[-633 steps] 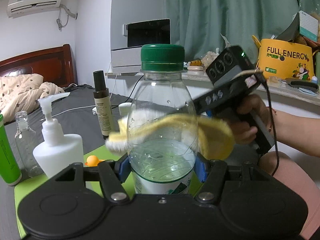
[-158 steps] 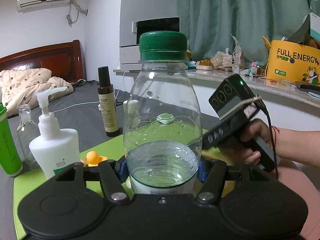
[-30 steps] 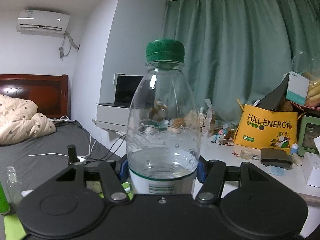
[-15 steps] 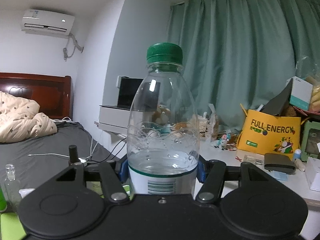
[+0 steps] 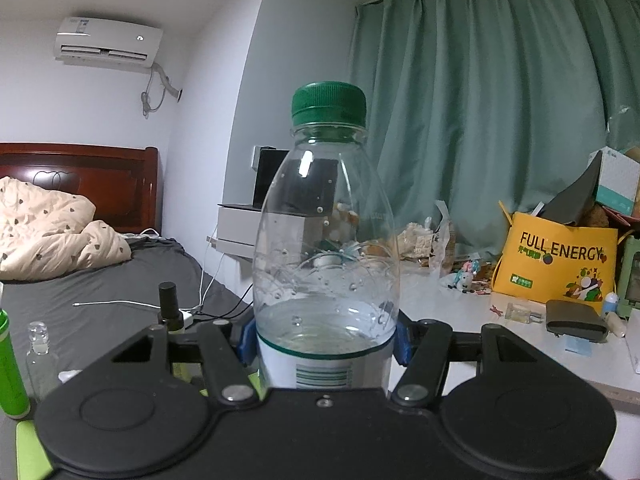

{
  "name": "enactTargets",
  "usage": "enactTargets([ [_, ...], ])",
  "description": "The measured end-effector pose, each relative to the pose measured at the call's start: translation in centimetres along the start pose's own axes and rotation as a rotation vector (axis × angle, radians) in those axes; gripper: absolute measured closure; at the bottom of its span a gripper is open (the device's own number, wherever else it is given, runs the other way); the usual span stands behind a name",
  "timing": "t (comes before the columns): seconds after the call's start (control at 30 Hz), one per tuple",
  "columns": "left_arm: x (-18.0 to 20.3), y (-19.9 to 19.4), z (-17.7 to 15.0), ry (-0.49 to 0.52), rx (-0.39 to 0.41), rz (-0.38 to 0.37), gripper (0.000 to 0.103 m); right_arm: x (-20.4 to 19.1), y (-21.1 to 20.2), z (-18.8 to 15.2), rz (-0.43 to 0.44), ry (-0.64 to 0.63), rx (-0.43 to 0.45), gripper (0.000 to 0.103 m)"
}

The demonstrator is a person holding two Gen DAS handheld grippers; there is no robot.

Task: Clean container
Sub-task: 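Rub the towel against the bottle's base with the right gripper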

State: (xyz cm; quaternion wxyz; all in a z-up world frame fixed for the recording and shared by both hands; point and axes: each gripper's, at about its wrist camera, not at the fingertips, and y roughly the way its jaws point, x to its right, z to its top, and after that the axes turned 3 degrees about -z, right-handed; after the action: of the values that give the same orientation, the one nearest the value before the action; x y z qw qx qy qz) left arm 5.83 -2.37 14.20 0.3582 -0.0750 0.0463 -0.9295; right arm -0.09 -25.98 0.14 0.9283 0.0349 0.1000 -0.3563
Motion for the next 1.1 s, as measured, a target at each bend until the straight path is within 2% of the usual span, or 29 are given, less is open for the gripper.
enactTargets([
  [0.23, 0.4, 0.0, -0.1, 0.006, -0.009, -0.011, 0.044, 0.7, -1.3, 0.6, -0.065, 0.001, 0.009, 0.087],
  [0.47, 1.0, -0.1, 0.0, 0.012, -0.008, -0.044, 0.044, 1.7, -0.7, 0.7, -0.096, 0.000, 0.011, 0.087],
  [0.8, 2.1, -0.2, 0.3, 0.027, 0.022, -0.089, 0.044, 1.6, 0.8, 0.9, -0.063, -0.002, 0.030, 0.087],
  [1.1, 1.8, 0.2, 0.3, 0.013, 0.037, -0.095, 0.044, 1.3, 1.9, 0.9, -0.015, 0.012, 0.028, 0.087],
])
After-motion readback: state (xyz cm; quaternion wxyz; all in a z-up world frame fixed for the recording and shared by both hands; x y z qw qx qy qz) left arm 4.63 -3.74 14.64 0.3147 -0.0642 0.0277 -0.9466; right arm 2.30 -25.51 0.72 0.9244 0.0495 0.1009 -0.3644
